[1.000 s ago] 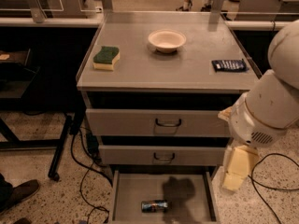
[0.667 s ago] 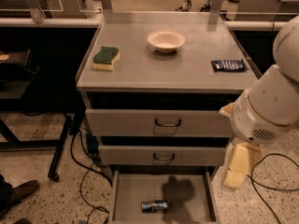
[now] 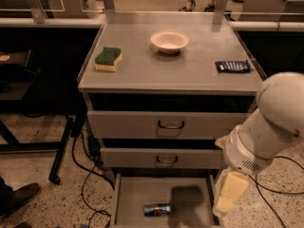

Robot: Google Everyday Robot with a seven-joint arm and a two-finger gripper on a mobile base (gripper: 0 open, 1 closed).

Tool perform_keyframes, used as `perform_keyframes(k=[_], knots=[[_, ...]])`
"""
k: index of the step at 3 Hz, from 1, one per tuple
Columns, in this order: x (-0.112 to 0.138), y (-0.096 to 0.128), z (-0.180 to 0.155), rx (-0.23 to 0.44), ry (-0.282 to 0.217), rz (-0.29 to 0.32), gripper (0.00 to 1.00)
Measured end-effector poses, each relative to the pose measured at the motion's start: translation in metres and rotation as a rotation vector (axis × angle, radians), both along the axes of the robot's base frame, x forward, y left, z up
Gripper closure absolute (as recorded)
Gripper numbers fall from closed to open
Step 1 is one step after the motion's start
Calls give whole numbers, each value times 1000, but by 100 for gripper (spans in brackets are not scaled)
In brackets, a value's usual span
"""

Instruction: Pick redbull can from bottom drawer and place on counter

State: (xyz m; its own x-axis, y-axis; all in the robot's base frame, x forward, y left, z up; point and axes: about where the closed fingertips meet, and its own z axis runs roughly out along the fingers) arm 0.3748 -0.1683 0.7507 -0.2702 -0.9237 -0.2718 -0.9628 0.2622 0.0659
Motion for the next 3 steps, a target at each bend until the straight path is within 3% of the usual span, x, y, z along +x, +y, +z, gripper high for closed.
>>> perform_keyframes(k=[1, 3], knots=[[-1, -6, -61, 24, 66, -23, 0], [-3, -3, -68, 41, 68, -12, 0]])
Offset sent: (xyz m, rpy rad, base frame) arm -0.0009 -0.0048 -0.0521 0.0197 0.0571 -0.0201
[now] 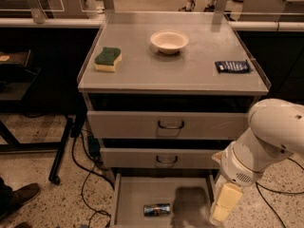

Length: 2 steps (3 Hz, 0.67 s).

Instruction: Pick redbull can from bottom drawer and place on counter

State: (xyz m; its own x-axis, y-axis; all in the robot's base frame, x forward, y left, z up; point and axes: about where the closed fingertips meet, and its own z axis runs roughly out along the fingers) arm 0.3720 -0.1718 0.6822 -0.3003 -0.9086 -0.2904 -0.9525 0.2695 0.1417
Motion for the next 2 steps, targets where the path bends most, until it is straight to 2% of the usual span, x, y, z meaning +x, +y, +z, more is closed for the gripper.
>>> perform_keyframes(k=[1, 2], knots=[[-4, 8, -33, 19, 14, 40, 0], [5, 16, -92, 54, 26, 51, 0]])
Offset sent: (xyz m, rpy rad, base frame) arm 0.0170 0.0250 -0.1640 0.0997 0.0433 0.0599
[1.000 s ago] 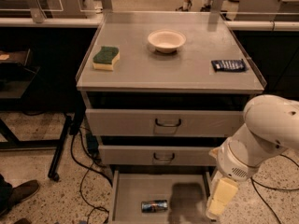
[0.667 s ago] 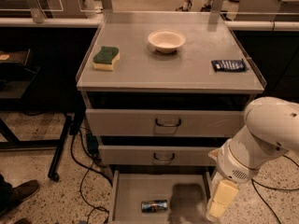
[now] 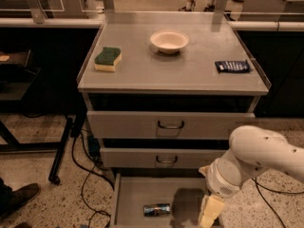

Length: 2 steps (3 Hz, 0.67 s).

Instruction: Pick redbull can from bottom drawer and place on counter

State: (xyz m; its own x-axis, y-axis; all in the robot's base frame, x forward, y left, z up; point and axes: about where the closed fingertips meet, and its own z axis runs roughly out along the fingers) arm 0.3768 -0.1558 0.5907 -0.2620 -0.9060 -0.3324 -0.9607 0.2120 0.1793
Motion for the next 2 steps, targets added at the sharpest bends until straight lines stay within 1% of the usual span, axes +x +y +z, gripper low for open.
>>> perform_keyframes(k=[1, 2], knots=[[8, 5, -35, 24, 45, -17, 0], [6, 6, -40, 28, 56, -16, 0]])
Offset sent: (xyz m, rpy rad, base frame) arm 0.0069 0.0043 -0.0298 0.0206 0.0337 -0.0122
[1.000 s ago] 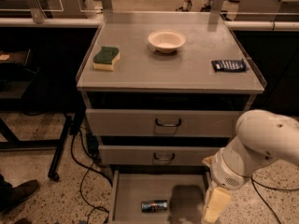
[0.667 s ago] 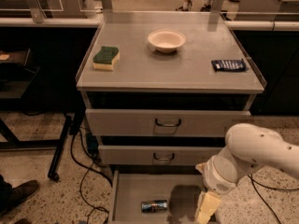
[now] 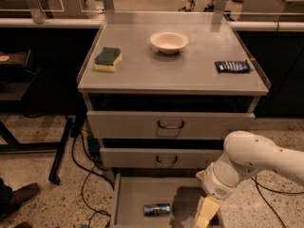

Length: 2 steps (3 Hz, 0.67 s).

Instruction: Pick redbull can from bottom drawer and place on counter

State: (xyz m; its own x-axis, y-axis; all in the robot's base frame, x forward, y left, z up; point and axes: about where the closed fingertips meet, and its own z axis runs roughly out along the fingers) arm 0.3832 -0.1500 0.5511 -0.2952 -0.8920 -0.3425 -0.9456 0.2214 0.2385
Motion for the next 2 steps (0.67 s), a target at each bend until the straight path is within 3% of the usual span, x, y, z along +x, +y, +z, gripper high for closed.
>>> perform_keyframes(k=[1, 2], knots=[[2, 2, -15, 15, 8, 4, 0], [39, -13, -69, -9, -50, 48, 0]])
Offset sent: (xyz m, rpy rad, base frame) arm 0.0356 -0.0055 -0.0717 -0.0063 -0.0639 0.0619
